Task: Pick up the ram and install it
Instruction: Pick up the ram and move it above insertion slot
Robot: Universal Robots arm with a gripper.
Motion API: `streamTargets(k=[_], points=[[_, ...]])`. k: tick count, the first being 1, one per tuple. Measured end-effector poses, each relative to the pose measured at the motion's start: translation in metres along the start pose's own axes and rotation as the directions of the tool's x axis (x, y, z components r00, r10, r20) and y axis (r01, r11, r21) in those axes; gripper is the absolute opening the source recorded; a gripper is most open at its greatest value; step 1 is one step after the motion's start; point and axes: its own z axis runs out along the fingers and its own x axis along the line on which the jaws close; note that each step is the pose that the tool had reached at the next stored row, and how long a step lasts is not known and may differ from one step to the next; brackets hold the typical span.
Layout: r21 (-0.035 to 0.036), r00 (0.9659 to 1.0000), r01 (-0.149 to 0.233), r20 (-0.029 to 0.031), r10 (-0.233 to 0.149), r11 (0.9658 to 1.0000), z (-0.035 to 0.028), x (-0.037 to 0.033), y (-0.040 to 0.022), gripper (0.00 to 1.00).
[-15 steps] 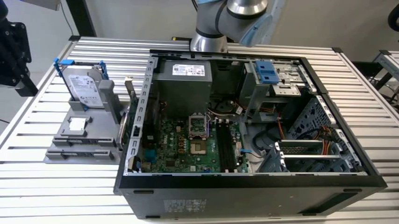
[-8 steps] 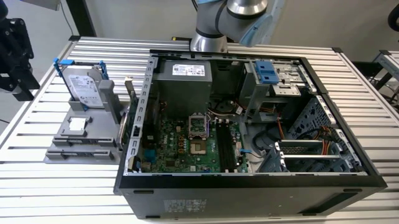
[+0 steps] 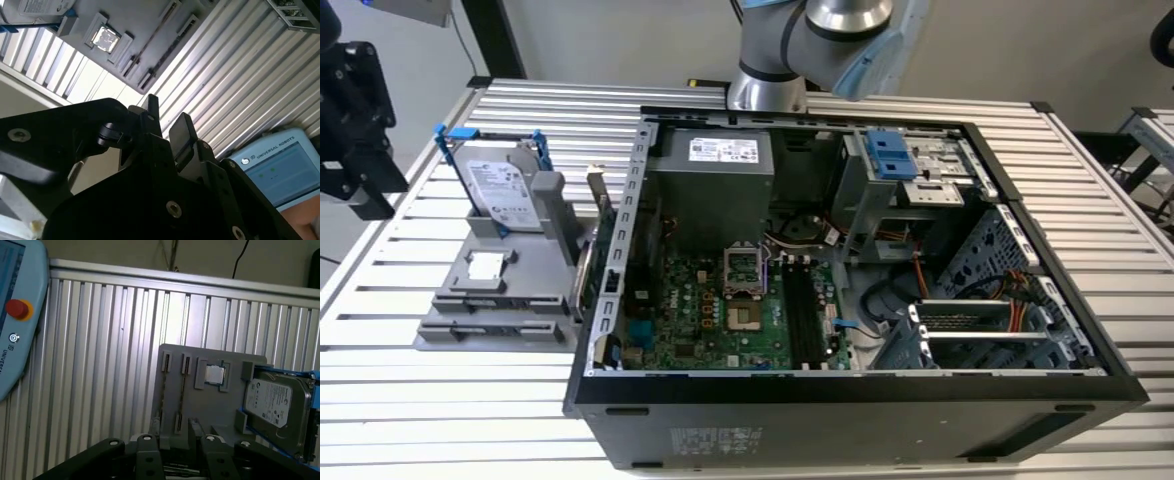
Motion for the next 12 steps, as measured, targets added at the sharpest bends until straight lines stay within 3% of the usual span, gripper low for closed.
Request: streamTargets(k=[5, 12], points=[[-0.0010, 0.9997, -0.024, 0.0006, 0.024, 0.9997, 0.0082, 0.0003, -0.0037, 1.00], [-0.0070, 0.9996, -0.027, 0.0009, 0.027, 0.9996, 0.0171, 0.0007, -0.0071, 1.00]])
